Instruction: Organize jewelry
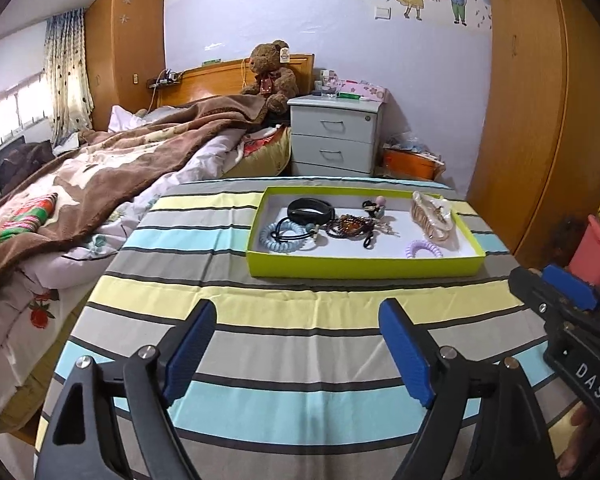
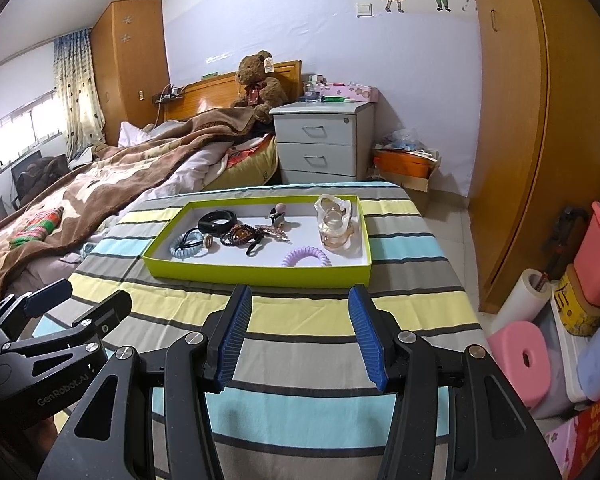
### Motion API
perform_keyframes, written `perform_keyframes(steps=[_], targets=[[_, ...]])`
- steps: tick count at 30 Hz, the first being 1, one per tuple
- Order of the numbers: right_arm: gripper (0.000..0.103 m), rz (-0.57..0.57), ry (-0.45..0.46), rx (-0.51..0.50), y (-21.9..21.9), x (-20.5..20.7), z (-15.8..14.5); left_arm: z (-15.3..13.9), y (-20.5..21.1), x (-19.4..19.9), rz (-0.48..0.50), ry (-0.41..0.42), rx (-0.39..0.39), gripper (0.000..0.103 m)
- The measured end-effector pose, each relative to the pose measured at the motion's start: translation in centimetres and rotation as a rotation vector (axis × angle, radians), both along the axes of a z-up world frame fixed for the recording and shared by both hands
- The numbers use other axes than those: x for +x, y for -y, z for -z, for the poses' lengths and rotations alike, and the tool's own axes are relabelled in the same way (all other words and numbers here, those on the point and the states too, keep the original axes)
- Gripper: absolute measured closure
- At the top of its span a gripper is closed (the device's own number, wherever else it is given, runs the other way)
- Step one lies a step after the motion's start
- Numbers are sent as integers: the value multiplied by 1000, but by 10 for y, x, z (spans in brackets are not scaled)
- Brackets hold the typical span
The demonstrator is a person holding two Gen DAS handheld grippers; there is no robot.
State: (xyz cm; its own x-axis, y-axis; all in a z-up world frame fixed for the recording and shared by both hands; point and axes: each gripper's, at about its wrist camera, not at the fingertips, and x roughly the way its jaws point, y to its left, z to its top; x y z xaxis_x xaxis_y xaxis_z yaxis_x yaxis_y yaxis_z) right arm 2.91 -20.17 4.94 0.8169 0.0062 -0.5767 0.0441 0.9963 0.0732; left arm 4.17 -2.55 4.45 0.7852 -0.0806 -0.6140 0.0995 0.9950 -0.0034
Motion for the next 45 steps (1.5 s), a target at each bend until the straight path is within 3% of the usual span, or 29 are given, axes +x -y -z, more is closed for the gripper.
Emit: perform_keyframes(steps=[6,45], targets=[[52,-1,0,1,0,-1,1,-1,-6,-1,7,-3,-44,18],[52,-18,8,1,-9,-4,2,-5,-10,-9,-19,19,-17,18]])
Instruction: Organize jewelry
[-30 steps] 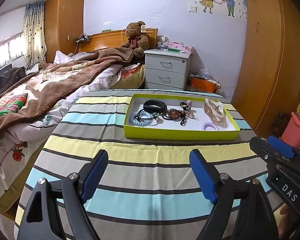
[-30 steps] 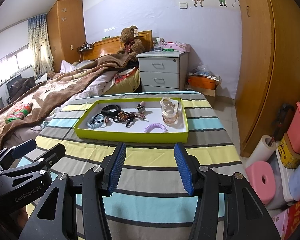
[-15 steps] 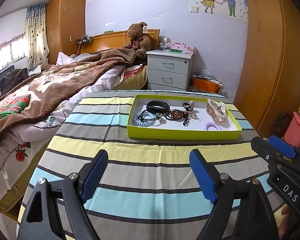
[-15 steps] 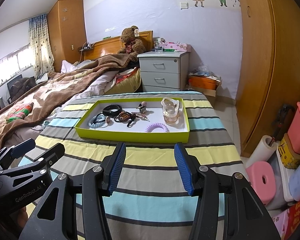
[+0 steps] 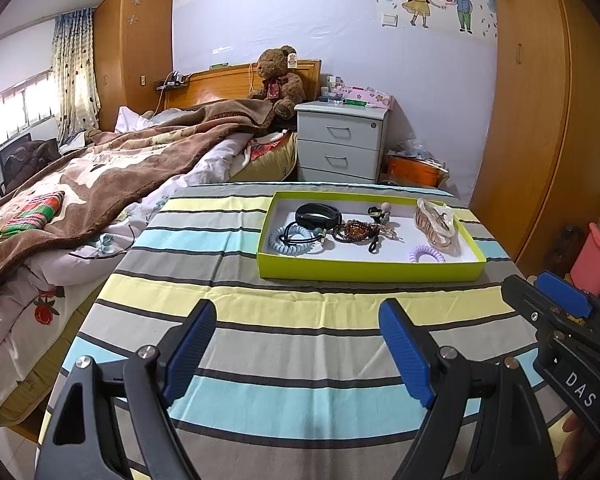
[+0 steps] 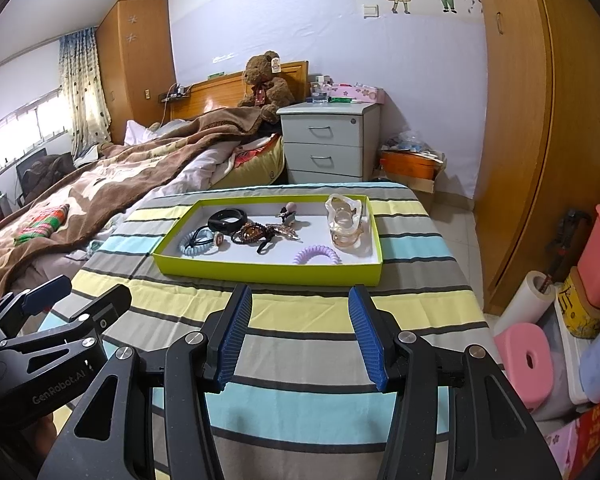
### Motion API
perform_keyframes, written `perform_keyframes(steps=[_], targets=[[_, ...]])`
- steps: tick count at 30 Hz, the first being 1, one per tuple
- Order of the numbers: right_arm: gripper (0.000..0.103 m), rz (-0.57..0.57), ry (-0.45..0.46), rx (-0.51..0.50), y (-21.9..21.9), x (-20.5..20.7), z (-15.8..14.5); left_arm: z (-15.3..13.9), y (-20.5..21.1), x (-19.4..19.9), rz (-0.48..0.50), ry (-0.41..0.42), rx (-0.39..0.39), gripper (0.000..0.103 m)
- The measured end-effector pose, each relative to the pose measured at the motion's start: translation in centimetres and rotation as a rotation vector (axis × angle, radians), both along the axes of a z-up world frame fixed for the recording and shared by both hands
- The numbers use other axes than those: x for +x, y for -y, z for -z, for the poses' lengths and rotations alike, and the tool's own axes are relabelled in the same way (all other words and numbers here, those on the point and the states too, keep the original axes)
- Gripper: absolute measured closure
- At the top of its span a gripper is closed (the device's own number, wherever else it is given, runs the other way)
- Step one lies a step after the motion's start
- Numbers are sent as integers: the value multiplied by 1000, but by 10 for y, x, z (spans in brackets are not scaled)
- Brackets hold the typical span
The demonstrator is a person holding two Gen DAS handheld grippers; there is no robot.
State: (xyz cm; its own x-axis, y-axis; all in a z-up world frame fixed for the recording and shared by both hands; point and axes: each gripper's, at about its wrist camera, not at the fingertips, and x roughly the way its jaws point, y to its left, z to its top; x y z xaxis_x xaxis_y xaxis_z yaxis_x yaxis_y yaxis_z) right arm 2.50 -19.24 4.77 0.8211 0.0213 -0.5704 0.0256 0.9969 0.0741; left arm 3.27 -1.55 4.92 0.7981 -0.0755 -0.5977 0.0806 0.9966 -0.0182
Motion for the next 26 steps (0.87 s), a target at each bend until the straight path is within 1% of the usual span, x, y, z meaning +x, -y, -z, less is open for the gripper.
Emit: perform_keyframes(steps=[26], targets=[[52,0,-1,3,-2,-3,1,-1,2,-1,6,4,6,18]])
